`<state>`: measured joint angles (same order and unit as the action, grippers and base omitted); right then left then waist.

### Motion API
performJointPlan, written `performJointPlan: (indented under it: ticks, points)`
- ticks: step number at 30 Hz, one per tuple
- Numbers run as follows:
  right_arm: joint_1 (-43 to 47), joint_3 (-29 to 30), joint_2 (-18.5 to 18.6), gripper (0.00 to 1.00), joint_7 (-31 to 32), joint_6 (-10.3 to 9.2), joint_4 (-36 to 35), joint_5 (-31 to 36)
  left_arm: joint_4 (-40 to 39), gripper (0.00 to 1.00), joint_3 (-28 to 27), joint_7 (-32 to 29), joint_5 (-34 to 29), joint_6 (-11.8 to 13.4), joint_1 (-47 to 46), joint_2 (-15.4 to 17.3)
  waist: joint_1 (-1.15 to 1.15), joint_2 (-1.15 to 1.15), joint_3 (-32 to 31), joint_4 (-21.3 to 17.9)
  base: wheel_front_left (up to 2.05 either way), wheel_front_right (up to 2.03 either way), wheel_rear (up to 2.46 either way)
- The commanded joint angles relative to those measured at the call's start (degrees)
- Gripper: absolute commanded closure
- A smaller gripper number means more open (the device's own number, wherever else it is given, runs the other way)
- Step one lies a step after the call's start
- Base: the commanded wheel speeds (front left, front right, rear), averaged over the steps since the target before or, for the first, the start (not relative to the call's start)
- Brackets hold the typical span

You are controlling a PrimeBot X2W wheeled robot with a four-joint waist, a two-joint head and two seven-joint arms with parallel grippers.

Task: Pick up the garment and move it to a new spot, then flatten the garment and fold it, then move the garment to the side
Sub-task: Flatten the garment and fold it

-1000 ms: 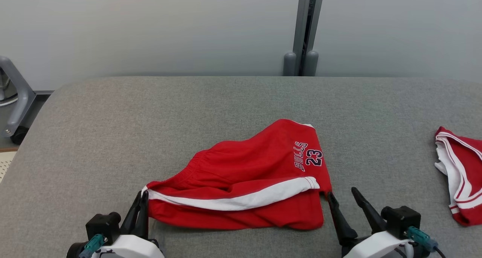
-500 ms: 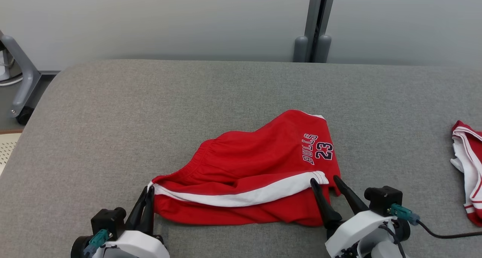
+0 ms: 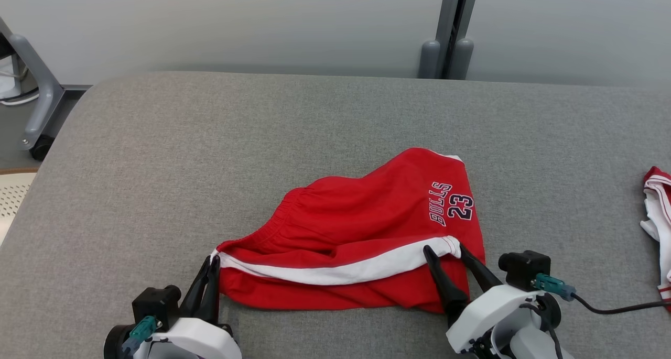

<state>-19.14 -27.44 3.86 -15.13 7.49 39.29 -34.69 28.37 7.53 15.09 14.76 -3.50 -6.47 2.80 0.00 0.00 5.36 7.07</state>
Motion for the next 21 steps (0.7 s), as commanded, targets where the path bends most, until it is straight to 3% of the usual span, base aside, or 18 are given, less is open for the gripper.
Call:
performJointPlan:
  ticks: [1, 6, 8, 9, 11, 12, 13, 14, 21]
  points:
    - [-0.48, -0.35, 0.43, 0.0, 0.01, 0.0, -0.13, -0.44, -0.24, 1.0, -0.05, 0.05, 0.4, 0.13, -1.1, 0.26, 0.0, 0.0, 0.03, -0.07, 0.0, 0.0, 0.0]
    - [-0.5, -1.33, 0.81, 0.0, 0.01, 0.0, -0.52, -1.32, -0.18, 1.0, -0.02, 0.05, 0.36, 0.14, -1.11, 0.26, 0.0, 0.0, 0.06, -0.24, 0.0, 0.0, 0.0]
    - [-0.5, -1.55, 0.98, 0.08, 0.01, 0.0, -0.61, -1.53, -0.1, 1.0, 0.11, 0.05, 0.39, 0.12, -1.22, 0.26, 0.0, 0.0, 0.05, -0.26, 0.0, 0.0, 0.0]
    - [-0.53, -1.54, 1.05, 0.2, 0.01, 0.0, -0.78, -1.59, -0.07, 1.0, 0.14, 0.05, 0.4, 0.1, -1.26, 0.26, 0.0, 0.0, 0.05, -0.28, 0.0, 0.0, 0.0]
    - [-0.52, -1.4, 1.12, 0.55, 0.01, 0.0, -1.16, -1.61, -0.02, 1.0, 0.18, 0.05, 0.37, 0.08, -1.32, 0.26, 0.0, 0.0, 0.07, -0.33, 0.0, 0.0, 0.0]
    - [-0.55, -1.22, 1.23, 0.67, 0.01, 0.0, -1.57, -1.32, 0.01, 1.0, 0.21, 0.05, 0.33, 0.06, -1.32, 0.26, 0.0, 0.0, 0.07, -0.34, 0.0, 0.0, 0.0]
    - [-0.48, -0.98, 1.27, 0.87, 0.01, 0.0, -1.91, -1.07, 0.04, 1.0, 0.24, 0.05, 0.24, 0.05, -1.29, 0.26, 0.0, 0.0, 0.07, -0.35, 0.0, 0.0, 0.0]
    - [-0.32, -0.81, 1.25, 1.0, 0.01, 0.0, -2.02, -0.88, 0.08, 1.0, 0.27, 0.05, 0.19, 0.05, -1.29, 0.26, 0.0, 0.0, 0.08, -0.35, 0.0, 0.0, 0.0]
    - [0.37, 3.72, 1.06, 1.0, 0.01, 0.0, -5.28, 2.11, -1.19, 1.0, -0.27, 0.06, -0.85, -0.07, -1.78, 0.27, 0.0, 0.0, -0.93, -0.85, 0.0, 0.0, 0.0]
